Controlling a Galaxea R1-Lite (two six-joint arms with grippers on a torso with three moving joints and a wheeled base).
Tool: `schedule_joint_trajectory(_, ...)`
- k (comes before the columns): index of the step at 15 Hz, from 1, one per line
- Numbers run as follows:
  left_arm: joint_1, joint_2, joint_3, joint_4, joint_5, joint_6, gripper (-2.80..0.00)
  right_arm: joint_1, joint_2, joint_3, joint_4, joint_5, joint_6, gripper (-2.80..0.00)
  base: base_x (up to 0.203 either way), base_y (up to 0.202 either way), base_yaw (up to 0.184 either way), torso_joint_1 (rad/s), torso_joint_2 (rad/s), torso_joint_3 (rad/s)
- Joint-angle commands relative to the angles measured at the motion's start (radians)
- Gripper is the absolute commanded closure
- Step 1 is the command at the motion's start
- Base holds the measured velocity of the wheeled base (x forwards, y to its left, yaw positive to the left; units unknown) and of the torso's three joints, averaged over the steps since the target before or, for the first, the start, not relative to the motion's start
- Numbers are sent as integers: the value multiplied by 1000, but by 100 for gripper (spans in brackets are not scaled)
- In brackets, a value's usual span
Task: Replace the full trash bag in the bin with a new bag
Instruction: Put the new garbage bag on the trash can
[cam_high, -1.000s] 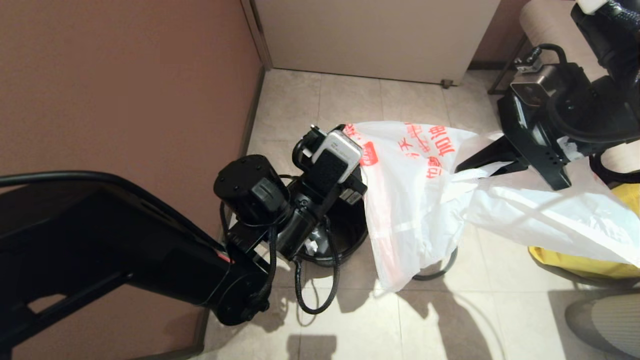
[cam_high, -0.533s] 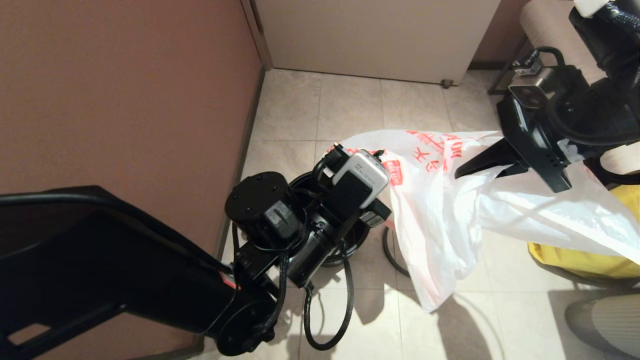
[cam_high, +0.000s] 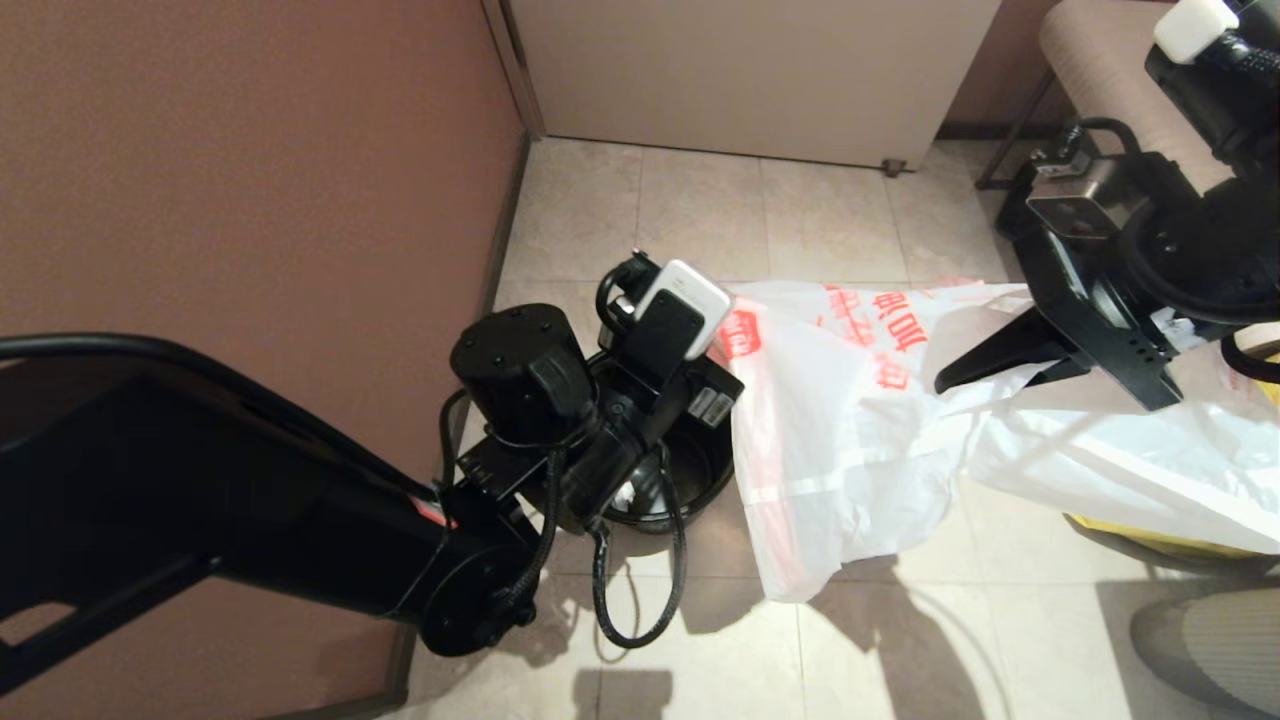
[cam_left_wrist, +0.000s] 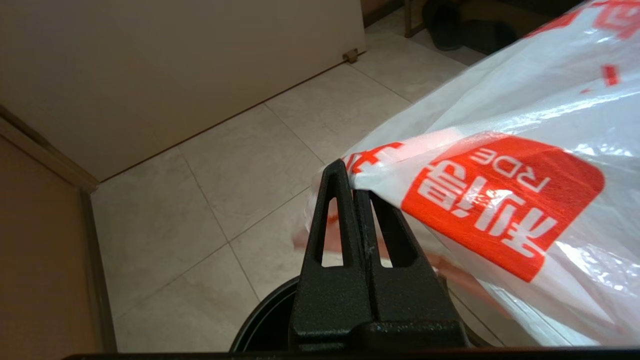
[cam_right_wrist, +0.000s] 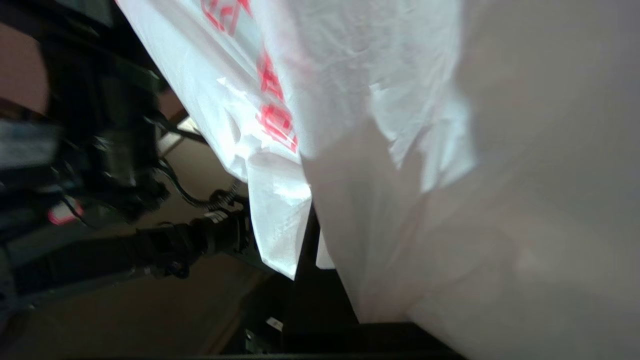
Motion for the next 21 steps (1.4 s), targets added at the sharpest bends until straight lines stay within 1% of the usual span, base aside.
schedule_joint_trajectory(1, 27, -27, -13, 14, -1, -17, 0, 0, -16, 3, 26, 1, -31, -280, 0, 0, 0, 0, 0, 0)
schedule_joint_trajectory(3, 27, -35, -11, 30, -1, -27, 0, 3, -35, 3, 23, 2, -44, -280, 0, 0, 0, 0, 0, 0)
schedule_joint_trajectory(5, 42, -40, -15, 63, -3, -31, 0, 1, -73, 5, 39, 3, -79, -280, 0, 0, 0, 0, 0, 0)
schedule_joint_trajectory(6, 46, -39, -18, 74, -2, -35, 0, 0, -80, 6, 53, 1, -82, -280, 0, 0, 0, 0, 0, 0)
schedule_joint_trajectory(8, 85, -34, -45, 151, -1, -51, 0, -18, -122, 6, 109, -4, -102, -280, 0, 0, 0, 0, 0, 0)
schedule_joint_trajectory(9, 110, -37, -65, 190, -1, -66, 0, -43, -138, 6, 126, -5, -111, -280, 0, 0, 0, 0, 0, 0)
schedule_joint_trajectory(11, 120, -68, -95, 289, 6, -128, 0, -111, -162, 34, 133, -3, -131, -280, 0, 0, 0, 0, 0, 0)
schedule_joint_trajectory(12, 115, -88, -122, 392, 18, -180, 0, -144, -169, 77, 130, -3, -149, -280, 0, 0, 0, 0, 0, 0)
schedule_joint_trajectory(14, 91, -138, -203, 598, 49, -339, 0, -186, -184, 151, 129, -2, -170, -280, 0, 0, 0, 0, 0, 0)
schedule_joint_trajectory(16, 72, -187, -264, 778, 55, -438, 0, -201, -188, 178, 129, -3, -172, -280, 0, 0, 0, 0, 0, 0)
schedule_joint_trajectory(17, 59, -207, -298, 849, 55, -497, 0, -201, -187, 178, 127, -3, -172, -280, 0, 0, 0, 0, 0, 0)
schedule_joint_trajectory(18, 51, -221, -320, 911, 53, -537, 0, -201, -184, 178, 126, -3, -172, -280, 0, 0, 0, 0, 0, 0)
schedule_joint_trajectory(20, 48, -232, -361, 985, 45, -574, 0, -201, -180, 178, 126, -6, -172, -280, 0, 0, 0, 0, 0, 0)
schedule_joint_trajectory(21, 43, -244, -386, 1038, 45, -604, 0, -205, -180, 179, 126, -5, -172, -280, 0, 0, 0, 0, 0, 0)
